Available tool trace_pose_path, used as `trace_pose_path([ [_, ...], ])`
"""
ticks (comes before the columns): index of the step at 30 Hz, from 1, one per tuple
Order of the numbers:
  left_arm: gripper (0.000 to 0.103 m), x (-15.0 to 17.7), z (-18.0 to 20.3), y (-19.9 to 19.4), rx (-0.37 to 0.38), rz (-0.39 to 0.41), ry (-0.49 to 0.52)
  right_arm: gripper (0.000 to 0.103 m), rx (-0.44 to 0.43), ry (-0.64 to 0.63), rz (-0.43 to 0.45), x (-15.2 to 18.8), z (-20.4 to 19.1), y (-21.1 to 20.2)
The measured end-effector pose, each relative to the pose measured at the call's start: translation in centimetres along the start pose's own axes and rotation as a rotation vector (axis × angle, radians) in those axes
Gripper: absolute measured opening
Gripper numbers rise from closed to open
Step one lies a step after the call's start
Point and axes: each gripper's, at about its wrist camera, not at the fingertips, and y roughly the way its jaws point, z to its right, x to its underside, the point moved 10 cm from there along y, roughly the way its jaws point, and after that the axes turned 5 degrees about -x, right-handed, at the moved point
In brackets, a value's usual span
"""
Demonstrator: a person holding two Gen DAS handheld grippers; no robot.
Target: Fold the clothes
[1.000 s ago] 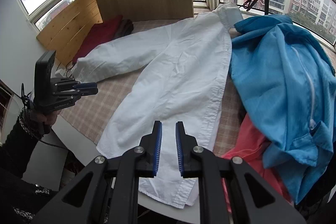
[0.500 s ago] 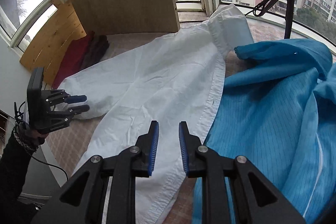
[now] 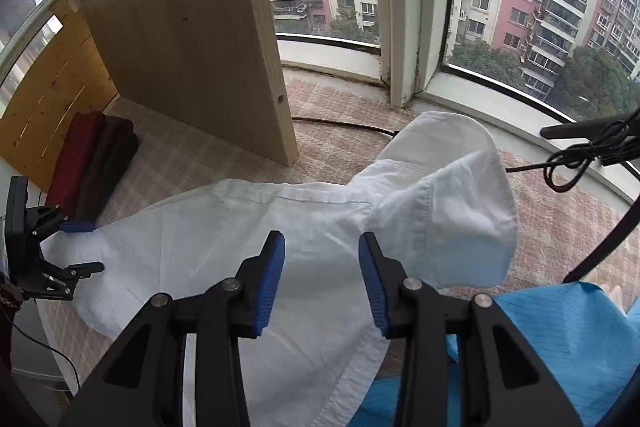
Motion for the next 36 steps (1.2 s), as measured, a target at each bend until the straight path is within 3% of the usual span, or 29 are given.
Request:
trace_pose_path([
  [1, 0.056, 0.0, 0.0, 0.0, 0.005, 0.001, -0.004, 0.038, -0.002, -0.022, -0.011, -0.2, -0.3, 0.5],
  [4, 0.001, 0.0, -0.5, 0.1, 0.012, 0.001, -0.05, 0.038, 0.003, -0.078, -0.061, -0.3, -1.0, 2.5],
  [8, 0.001, 0.4, -0.5, -0.6, 0.018, 0.029, -0.047, 0.038, 0.032, -0.137, -0.114, -0.4, -1.1, 5.2],
  [14, 0.001, 0.7, -1.8, -2.2, -0.008, 0.068, -0.075, 0.038, 0.109, -0.151, -0.067, -2.6, 0.3, 7.6],
  [18, 0.001, 0.1, -2.2, -1.5, -0.042, 0.054, -0.044, 0.038, 0.054, -0.141, -0.025, -3.5, -0.3, 6.2],
  [21, 0.001, 0.0, -1.8, -0.8, -0.07, 0.043, 0.005, 0.038, -0.088, -0.184, -0.073, -2.4, -3.4, 5.2],
  [22, 0.001, -0.2, -2.0, -0.5, -0.076, 0.044, 0.001, 0.038, -0.086, -0.231, -0.1, -1.8, -4.4, 5.3],
  [25, 0.003, -0.5, -3.1, 0.3, -0.086, 0.02, -0.059, 0.038, 0.136, -0.356, -0.145, -0.6, -3.4, 7.3],
  [27, 0.006, -0.7, -3.8, -1.1, -0.095, 0.045, -0.08, 0.038, 0.18, -0.295, -0.128, -1.0, -1.9, 7.2],
  [28, 0.006, -0.9, -4.2, -2.0, -0.099, 0.061, -0.088, 0.038, 0.191, -0.263, -0.114, -1.3, -1.4, 6.8],
  [32, 0.015, -0.4, -5.0, -7.0, -0.075, 0.154, -0.121, 0.038, 0.092, -0.189, 0.015, -2.7, -3.0, -0.1],
  [36, 0.02, 2.6, -3.3, -11.3, 0.018, 0.194, -0.126, 0.038, -0.03, -0.111, 0.125, -1.9, -5.6, -9.0],
])
